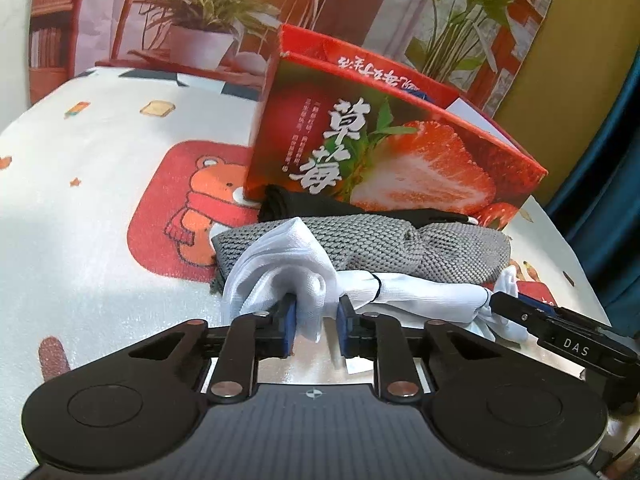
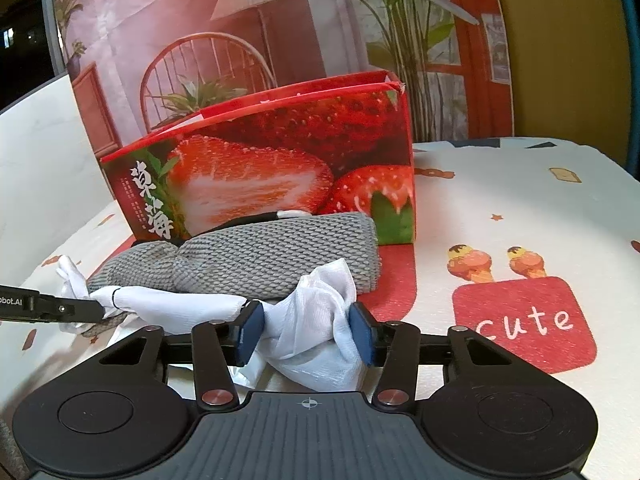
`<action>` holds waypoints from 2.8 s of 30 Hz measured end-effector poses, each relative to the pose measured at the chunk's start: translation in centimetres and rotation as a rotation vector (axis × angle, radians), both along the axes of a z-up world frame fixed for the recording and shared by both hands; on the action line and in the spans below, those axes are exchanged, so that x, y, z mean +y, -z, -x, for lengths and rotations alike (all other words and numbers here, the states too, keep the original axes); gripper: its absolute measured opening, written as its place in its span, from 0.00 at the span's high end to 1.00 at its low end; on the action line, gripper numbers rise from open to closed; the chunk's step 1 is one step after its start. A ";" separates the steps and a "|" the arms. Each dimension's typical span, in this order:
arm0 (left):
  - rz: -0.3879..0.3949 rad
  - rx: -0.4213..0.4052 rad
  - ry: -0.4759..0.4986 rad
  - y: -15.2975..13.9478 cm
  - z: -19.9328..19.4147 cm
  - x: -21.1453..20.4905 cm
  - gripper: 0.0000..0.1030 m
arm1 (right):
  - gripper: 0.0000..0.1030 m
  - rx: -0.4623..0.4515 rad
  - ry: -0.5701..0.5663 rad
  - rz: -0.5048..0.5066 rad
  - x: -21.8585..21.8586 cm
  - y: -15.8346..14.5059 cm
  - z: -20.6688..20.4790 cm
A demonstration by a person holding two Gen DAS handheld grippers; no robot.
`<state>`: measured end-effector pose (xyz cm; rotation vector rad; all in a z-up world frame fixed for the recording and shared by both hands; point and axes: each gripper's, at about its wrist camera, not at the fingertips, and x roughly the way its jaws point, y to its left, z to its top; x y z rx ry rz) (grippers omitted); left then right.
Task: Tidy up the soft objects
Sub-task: 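Close both tools on the white cloth and lift it, then carry the white cloth into the red box and open both tools, then move both tools down to the grey knit towel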
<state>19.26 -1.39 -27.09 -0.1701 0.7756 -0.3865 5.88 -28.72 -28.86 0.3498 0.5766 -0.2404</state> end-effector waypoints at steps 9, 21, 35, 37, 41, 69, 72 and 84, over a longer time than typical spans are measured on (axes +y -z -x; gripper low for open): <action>-0.010 -0.111 0.025 -2.6 1.1 -0.3 0.85 | 0.83 -0.026 -0.008 -0.041 -0.1 -0.9 0.5; 0.008 -0.225 0.009 -6.8 1.1 0.3 0.85 | 0.88 -0.151 -0.039 -0.018 -0.3 -5.9 0.2; -0.055 -0.246 0.105 -12.2 -6.2 -3.0 0.85 | 0.90 -0.219 -0.056 0.116 -5.2 -13.8 -6.9; -0.068 -0.210 0.121 -12.0 -7.8 -3.6 0.85 | 0.90 -0.200 -0.055 0.125 -6.1 -13.8 -7.9; -0.092 -0.134 0.162 -11.1 -10.5 -4.5 0.85 | 0.90 -0.146 -0.057 0.139 -7.3 -12.8 -9.5; -0.060 -0.130 0.188 -10.8 -12.8 -4.8 0.25 | 0.84 -0.126 -0.036 0.072 -6.9 -10.1 -9.2; -0.072 -0.190 0.187 -11.7 -11.0 -4.5 0.23 | 0.79 -0.156 -0.034 0.093 -6.2 -10.4 -8.0; -0.067 -0.226 0.079 -9.1 -4.1 -1.0 0.21 | 0.63 -0.157 -0.016 0.116 -3.6 -7.9 -3.6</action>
